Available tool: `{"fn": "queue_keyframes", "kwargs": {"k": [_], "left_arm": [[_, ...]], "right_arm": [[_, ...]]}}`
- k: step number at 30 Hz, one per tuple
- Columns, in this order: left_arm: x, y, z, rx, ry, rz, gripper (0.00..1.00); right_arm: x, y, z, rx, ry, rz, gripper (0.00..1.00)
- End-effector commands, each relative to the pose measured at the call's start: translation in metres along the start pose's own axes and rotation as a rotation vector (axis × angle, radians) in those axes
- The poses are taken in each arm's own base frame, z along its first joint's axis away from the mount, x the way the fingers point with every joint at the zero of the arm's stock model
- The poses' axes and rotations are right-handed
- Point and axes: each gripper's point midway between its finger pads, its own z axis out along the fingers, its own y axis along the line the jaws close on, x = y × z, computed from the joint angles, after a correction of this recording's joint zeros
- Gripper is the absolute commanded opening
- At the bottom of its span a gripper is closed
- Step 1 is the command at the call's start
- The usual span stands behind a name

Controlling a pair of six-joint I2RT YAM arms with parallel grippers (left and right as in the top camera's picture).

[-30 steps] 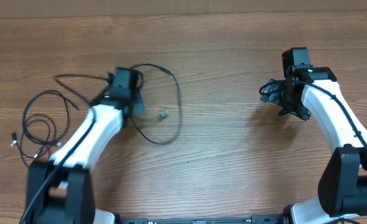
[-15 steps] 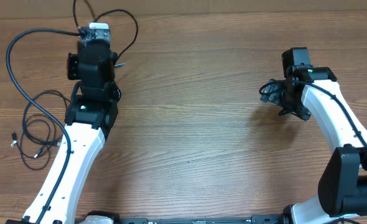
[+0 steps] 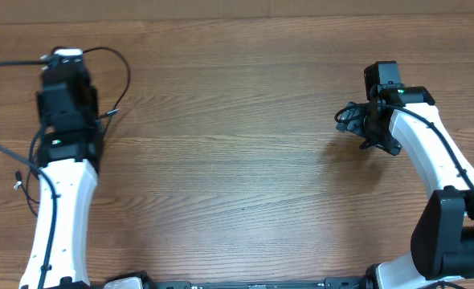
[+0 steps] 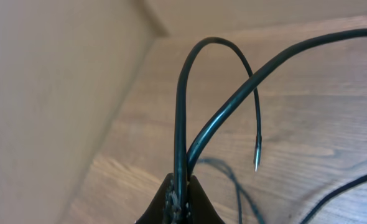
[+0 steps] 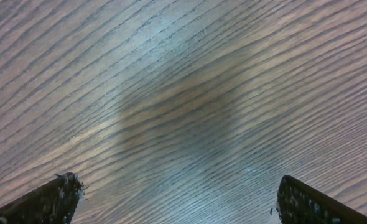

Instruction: Untangle cables

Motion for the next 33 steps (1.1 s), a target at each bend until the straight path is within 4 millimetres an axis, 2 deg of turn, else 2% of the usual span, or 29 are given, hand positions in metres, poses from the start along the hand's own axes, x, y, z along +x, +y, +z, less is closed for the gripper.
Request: {"fn": "queue_keyframes", "kwargs": {"k": [1,3,9,20,27,28,30,31,33], "left_arm": [[0.005,0.01,0.006,0.058,0.014,-0.149,0.05],[0.011,0.017,0.013,0.061,0.03,-0.187,0.05],[0.022,0.012,0.023,0.177,0.052,-0.222,0.05],[0.059,0.008,0.05,0.167,0.172,-0.226,0.05],[0.095,0.009,0.072,0.155,0.284,-0.248,0.05],[0.098,0.01,0.074,0.152,0.295,-0.25,0.1],[0.104,0.013,0.077,0.146,0.308,-0.255,0.36],[0.105,0.014,0.078,0.143,0.313,-0.257,0.42],[0.107,0.016,0.078,0.14,0.315,-0.262,0.43]], "right_arm": [[0.001,-0.002,0.003,0.017,0.001,-0.004,1.0],[0.001,-0.002,0.003,0.017,0.001,-0.004,1.0],[0.001,-0.002,0.003,0.017,0.001,-0.004,1.0],[0.001,-0.002,0.003,0.017,0.001,-0.004,1.0],[0.001,-0.002,0.003,0.017,0.001,-0.004,1.0],[0.001,-0.002,0.003,0.017,0.001,-0.004,1.0],[0.001,-0.002,0.003,0.017,0.001,-0.004,1.0],[0.001,-0.002,0.003,0.017,0.001,-0.004,1.0],[0.001,-0.002,0.003,0.017,0.001,-0.005,1.0]]}}
